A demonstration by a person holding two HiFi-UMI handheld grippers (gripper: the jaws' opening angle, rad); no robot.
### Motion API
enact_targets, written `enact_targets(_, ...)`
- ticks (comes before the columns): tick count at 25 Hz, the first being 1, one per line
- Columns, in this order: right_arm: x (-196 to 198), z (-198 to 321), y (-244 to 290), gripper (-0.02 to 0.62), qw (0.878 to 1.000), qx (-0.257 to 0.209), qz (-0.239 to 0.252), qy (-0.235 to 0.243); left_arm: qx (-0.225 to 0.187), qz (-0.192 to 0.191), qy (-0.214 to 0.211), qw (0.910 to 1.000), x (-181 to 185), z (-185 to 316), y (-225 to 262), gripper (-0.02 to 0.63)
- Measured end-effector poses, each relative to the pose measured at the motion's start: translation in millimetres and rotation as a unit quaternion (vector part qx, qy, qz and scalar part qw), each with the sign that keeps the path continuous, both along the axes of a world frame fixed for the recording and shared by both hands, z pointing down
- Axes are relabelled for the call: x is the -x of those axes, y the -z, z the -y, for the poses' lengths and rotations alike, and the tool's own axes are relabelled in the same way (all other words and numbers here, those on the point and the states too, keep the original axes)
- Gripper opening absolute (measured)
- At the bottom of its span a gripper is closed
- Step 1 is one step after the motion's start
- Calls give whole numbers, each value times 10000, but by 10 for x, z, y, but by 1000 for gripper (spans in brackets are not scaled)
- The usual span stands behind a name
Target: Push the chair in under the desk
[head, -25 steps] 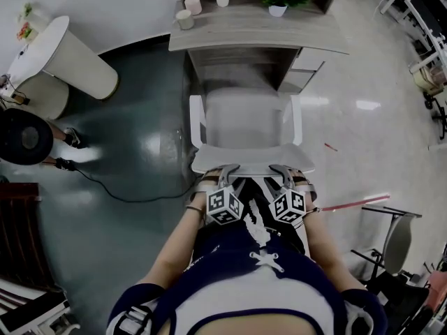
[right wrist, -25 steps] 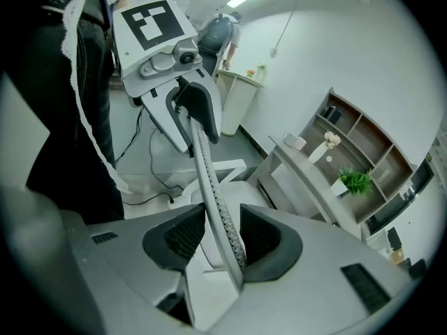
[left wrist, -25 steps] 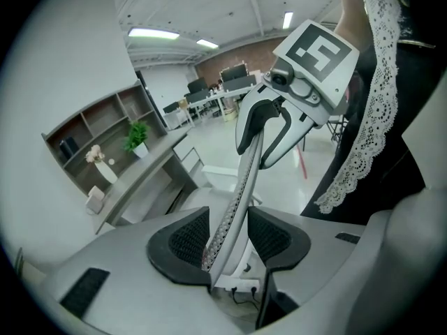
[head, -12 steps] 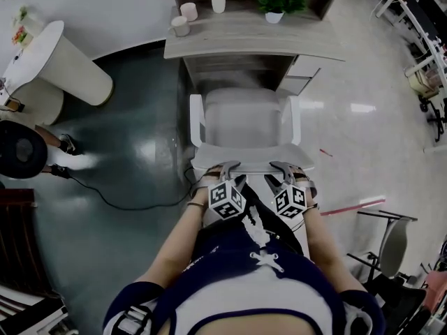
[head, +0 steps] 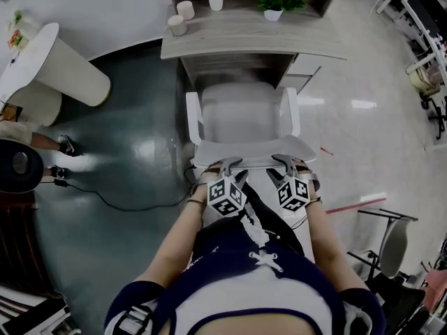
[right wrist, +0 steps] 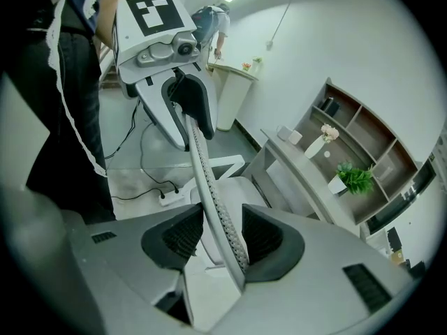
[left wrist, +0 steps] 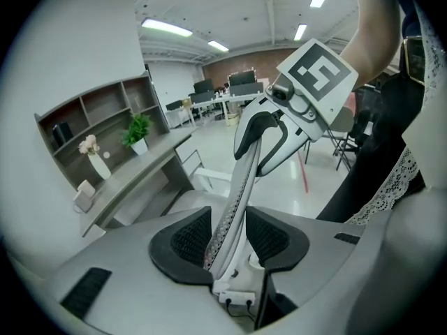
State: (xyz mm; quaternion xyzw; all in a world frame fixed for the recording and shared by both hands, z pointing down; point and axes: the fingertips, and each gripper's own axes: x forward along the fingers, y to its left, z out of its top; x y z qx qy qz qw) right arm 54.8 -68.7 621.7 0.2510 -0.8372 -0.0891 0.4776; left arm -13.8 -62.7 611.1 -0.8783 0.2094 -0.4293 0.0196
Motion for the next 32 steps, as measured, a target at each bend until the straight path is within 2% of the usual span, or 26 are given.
enact_targets(15,50,375,19,156,9999,-76,-2,-136,-203,-34,-76,9998,52,362,38,155)
enact_targets(32,223,888,32,156,9995,-35,2,-301,-137,17,-284,9995,223,903,48,150)
